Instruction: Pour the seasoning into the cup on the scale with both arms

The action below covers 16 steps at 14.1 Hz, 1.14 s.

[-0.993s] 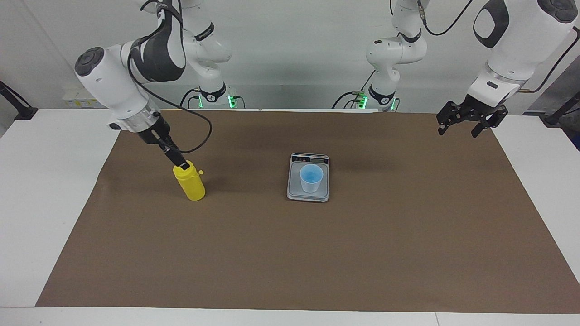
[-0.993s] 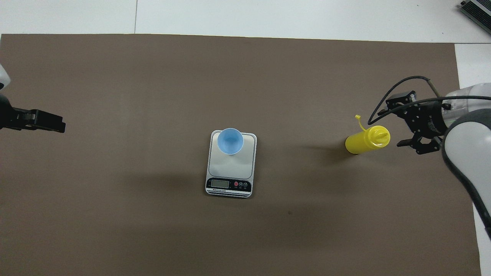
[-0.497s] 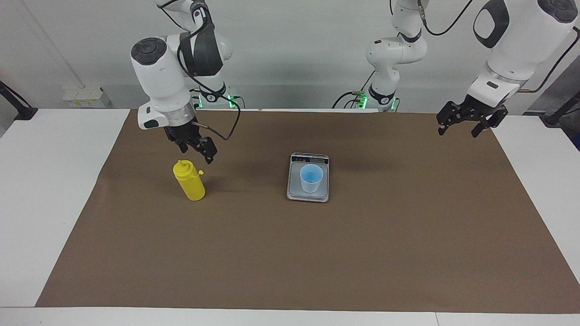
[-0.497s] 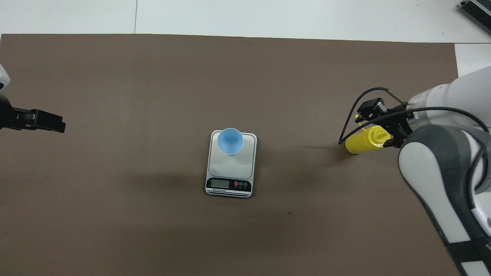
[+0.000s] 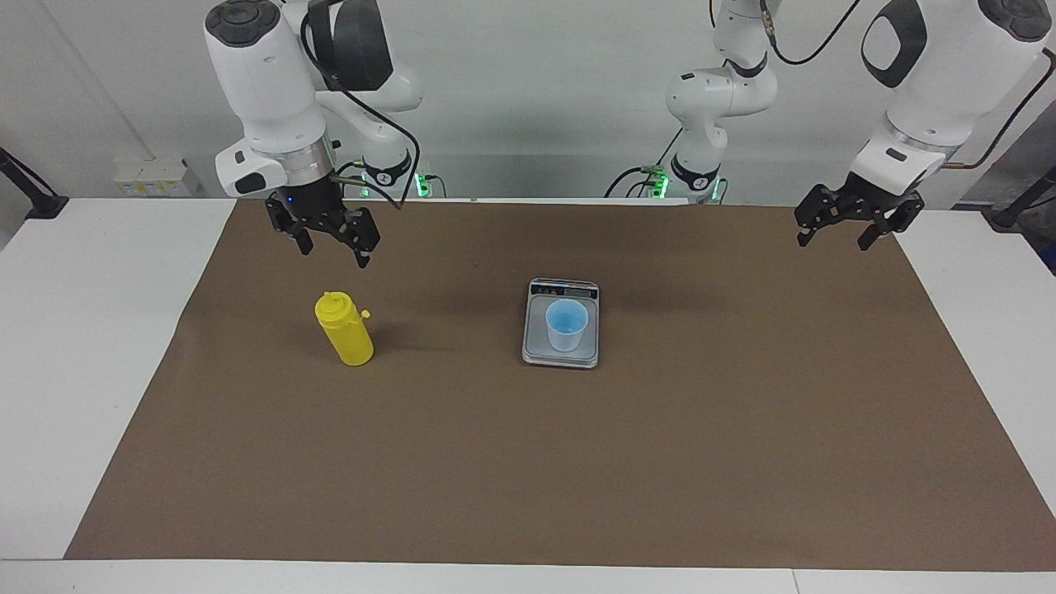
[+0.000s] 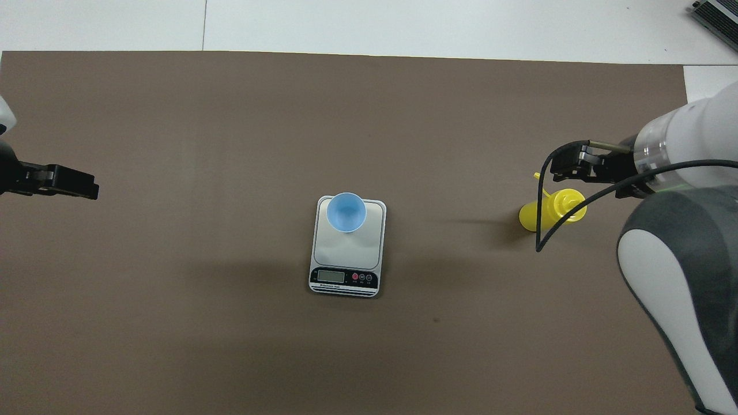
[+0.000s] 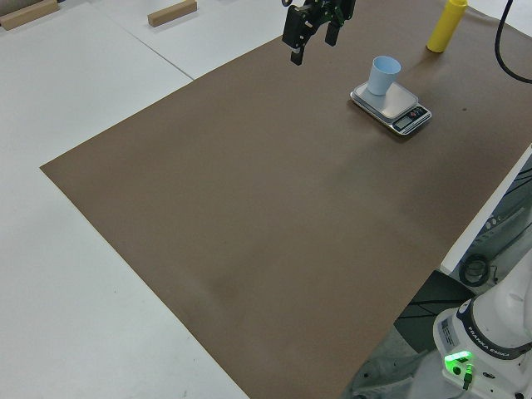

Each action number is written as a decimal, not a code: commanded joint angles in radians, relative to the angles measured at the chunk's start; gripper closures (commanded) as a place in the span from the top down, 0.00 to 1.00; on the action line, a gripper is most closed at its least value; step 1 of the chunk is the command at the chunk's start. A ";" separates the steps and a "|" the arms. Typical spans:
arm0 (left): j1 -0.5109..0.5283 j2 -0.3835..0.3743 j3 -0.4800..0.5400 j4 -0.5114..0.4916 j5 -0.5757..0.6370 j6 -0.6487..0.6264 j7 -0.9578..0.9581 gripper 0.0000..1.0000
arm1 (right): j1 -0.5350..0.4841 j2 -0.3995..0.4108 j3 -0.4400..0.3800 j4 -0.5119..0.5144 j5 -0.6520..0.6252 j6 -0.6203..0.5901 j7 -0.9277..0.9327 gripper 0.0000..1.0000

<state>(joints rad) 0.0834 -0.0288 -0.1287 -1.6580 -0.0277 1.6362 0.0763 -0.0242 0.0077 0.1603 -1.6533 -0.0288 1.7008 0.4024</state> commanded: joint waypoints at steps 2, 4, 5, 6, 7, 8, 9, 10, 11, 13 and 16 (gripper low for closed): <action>0.013 -0.034 -0.008 -0.037 0.012 0.002 0.010 1.00 | -0.011 -0.031 0.008 -0.015 0.000 -0.081 -0.043 1.00; 0.013 -0.034 -0.008 -0.037 0.012 0.002 0.010 1.00 | -0.011 -0.044 0.008 -0.039 0.000 -0.082 -0.071 1.00; 0.013 -0.034 -0.008 -0.037 0.012 0.002 0.010 1.00 | -0.013 -0.044 0.008 -0.040 0.004 -0.082 -0.076 1.00; 0.013 -0.034 -0.008 -0.037 0.012 0.004 0.010 1.00 | -0.014 -0.044 0.008 -0.040 0.010 -0.079 -0.076 1.00; 0.013 -0.034 -0.008 -0.037 0.012 0.002 0.010 1.00 | -0.014 -0.044 0.008 -0.040 0.010 -0.078 -0.076 1.00; 0.013 -0.034 -0.008 -0.037 0.012 0.002 0.010 1.00 | -0.017 -0.044 0.008 -0.040 0.010 -0.076 -0.074 1.00; 0.013 -0.034 -0.008 -0.037 0.012 0.002 0.010 1.00 | -0.019 -0.044 0.008 -0.042 0.010 -0.076 -0.074 1.00; 0.013 -0.034 -0.008 -0.037 0.012 0.002 0.010 1.00 | -0.020 -0.044 0.008 -0.043 0.010 -0.076 -0.074 1.00; 0.013 -0.034 -0.008 -0.037 0.012 0.002 0.010 1.00 | -0.020 -0.044 0.008 -0.043 0.012 -0.076 -0.076 1.00; 0.013 -0.034 -0.008 -0.037 0.012 0.002 0.010 1.00 | -0.022 -0.048 0.008 -0.049 0.012 -0.078 -0.085 1.00; 0.013 -0.034 -0.008 -0.037 0.012 0.002 0.010 1.00 | -0.011 -0.051 0.008 -0.051 0.012 -0.081 -0.097 1.00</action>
<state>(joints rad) 0.0834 -0.0288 -0.1287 -1.6580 -0.0277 1.6362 0.0763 -0.0277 -0.0145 0.1623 -1.6735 -0.0261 1.6162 0.3375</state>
